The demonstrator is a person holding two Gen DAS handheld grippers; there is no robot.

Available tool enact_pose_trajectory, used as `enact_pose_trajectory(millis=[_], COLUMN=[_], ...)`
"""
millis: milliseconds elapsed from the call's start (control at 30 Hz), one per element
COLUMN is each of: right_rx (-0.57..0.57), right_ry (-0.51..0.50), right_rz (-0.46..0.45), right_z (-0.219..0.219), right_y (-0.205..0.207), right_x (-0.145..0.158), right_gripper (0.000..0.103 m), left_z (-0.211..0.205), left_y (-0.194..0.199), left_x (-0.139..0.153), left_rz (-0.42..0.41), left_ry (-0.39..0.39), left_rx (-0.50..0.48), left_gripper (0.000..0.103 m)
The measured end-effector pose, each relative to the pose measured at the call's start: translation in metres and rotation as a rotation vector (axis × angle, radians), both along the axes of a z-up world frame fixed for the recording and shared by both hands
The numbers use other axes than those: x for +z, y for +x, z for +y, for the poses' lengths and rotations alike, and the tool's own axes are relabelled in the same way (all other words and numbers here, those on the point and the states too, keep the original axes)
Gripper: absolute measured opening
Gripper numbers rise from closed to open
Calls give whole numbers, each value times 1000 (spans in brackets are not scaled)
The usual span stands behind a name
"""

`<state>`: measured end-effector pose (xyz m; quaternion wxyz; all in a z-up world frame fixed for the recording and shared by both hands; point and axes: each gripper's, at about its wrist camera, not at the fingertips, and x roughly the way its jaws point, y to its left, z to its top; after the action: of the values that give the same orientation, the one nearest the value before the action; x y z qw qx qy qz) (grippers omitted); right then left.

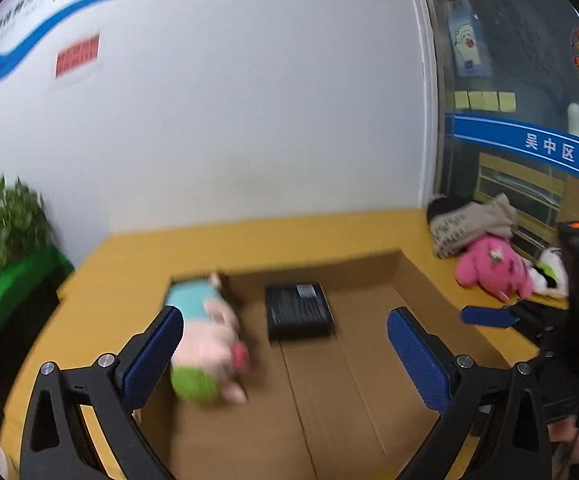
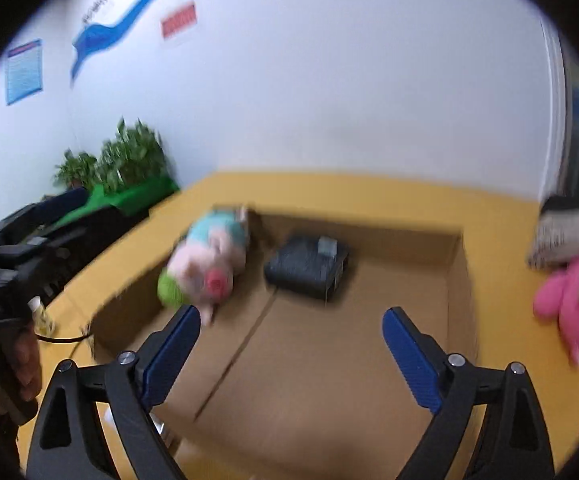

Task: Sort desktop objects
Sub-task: 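Move both grippers back toward the white phone stand on the table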

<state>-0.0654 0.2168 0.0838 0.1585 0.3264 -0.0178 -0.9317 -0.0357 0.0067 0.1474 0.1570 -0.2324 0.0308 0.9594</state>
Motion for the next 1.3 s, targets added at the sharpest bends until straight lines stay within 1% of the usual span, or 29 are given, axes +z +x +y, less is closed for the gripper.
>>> enact_pose_trajectory(millis=[33, 100, 133, 167, 200, 233, 267, 300, 333, 400, 467, 533, 600, 667, 700, 733, 767, 800, 833, 867, 933, 1067, 1100, 1133, 1167, 1200, 1233, 1267, 1300], right_rx=[-25, -56, -63, -63, -60, -56, -50, -43, -36, -37, -49, -62, -71, -59, -50, -43, -41, -42, -44, -49, -50, -58, -64, -70, -76, -83, -91, -98, -100], right_ry=[11, 23, 38, 60, 79, 90, 88, 78, 67, 77, 94, 92, 91, 79, 76, 72, 68, 65, 63, 63, 68, 82, 86, 89, 89, 88, 88, 91, 96], right_rz=[-27, -48, -49, -43, -39, -39, -39, -38, -32, -3, 36, 75, 108, 129, 130, 129, 128, 125, 125, 124, 120, 117, 118, 119, 118, 114, 109, 103, 96], right_z=[-1, -5, -7, -10, -14, -12, -11, -10, -8, -9, -11, -9, -8, -7, -8, -8, -9, -10, -11, -11, -12, -15, -15, -15, -14, -13, -13, -13, -13], right_y=[5, 16, 23, 30, 34, 42, 48, 53, 57, 67, 74, 82, 88, 92, 93, 94, 94, 95, 96, 97, 98, 101, 101, 102, 102, 102, 101, 101, 100], right_x=[-7, -17, -20, -21, -22, -20, -18, -16, -13, -6, 2, 12, 20, 25, 26, 26, 26, 26, 26, 26, 26, 23, 23, 22, 22, 22, 21, 20, 19], right_gripper=[93, 92, 85, 71, 61, 38, 17, 11, 10, 10, 8, 6, 5, 4, 4, 3, 3, 3, 3, 4, 4, 4, 4, 4, 4, 4, 11, 34, 52], left_z=[-2, -3, -4, -5, -7, -8, -8, -9, -10, -12, -16, -23, -29, -32, -32, -31, -30, -27, -26, -26, -25, -18, -17, -17, -17, -18, -19, -22, -25], left_y=[7, 21, 29, 32, 35, 38, 40, 44, 48, 58, 71, 76, 79, 79, 79, 78, 76, 72, 67, 65, 68, 76, 77, 79, 80, 81, 85, 90, 94], left_x=[-6, -15, -18, -21, -23, -24, -24, -23, -22, -17, -12, -10, -9, -9, -9, -9, -11, -14, -19, -22, -24, -21, -21, -20, -20, -19, -19, -19, -18], left_rz=[-18, -27, -30, -39, -55, -65, -66, -59, -47, -7, 44, 57, 59, 54, 53, 50, 31, -12, -59, -85, -94, -57, -44, -35, -25, -17, 5, 38, 56], left_ry=[-2, -18, -19, -6, 11, 24, 34, 42, 50, 71, 91, 113, 151, 154, 148, 137, 121, 105, 104, 110, 110, 65, 62, 64, 70, 76, 88, 110, 129], left_rx=[-4, 3, 3, 5, 15, 28, 42, 47, 42, 29, 46, 79, 59, 54, 62, 64, 57, 46, 22, 4, -6, 10, 20, 23, 21, 29, 42, 50, 48], left_gripper=[103, 103, 103, 103, 103, 103, 103, 103, 103, 103, 103, 103, 103, 103, 100, 70, 9, 2, 0, 0, 0, 1, 4, 24, 69, 92, 102, 103, 103])
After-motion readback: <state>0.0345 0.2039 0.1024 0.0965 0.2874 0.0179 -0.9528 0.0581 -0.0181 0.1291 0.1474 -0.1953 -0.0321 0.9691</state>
